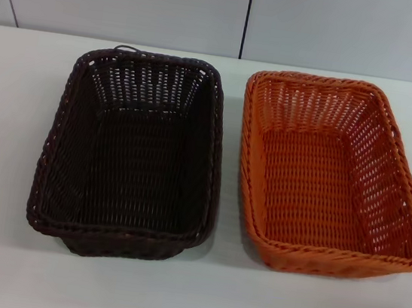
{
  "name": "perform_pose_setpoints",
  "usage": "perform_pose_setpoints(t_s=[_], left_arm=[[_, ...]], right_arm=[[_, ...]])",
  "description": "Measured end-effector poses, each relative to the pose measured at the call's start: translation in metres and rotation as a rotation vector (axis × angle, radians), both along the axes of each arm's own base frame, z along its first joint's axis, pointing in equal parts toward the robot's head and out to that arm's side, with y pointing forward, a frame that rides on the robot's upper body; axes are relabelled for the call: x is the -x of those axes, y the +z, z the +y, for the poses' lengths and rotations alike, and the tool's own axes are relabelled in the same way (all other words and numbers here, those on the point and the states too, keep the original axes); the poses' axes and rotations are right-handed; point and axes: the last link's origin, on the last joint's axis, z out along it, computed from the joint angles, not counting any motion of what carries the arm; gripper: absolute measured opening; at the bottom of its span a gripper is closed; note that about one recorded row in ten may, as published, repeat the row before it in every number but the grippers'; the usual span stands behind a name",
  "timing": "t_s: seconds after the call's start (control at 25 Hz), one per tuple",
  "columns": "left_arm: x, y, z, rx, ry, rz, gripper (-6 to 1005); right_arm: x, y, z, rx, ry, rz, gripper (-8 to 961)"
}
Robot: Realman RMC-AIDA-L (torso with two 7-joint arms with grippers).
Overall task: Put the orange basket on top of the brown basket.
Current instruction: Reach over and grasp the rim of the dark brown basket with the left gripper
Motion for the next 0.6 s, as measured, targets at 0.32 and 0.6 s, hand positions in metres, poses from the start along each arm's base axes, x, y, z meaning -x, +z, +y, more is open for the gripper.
perform_pose_setpoints(t_s=[0.32,0.6], left_arm=[[0.000,0.001,0.000,-0.003,0.000,-0.003,801],[-0.018,-0.002,0.026,0.105,-0.095,-0.078,802]], right_arm=[[0.001,0.000,0.002,0.003,0.003,0.000,727],[0.001,-0.002,0.008,0.023,-0.004,0.007,725]])
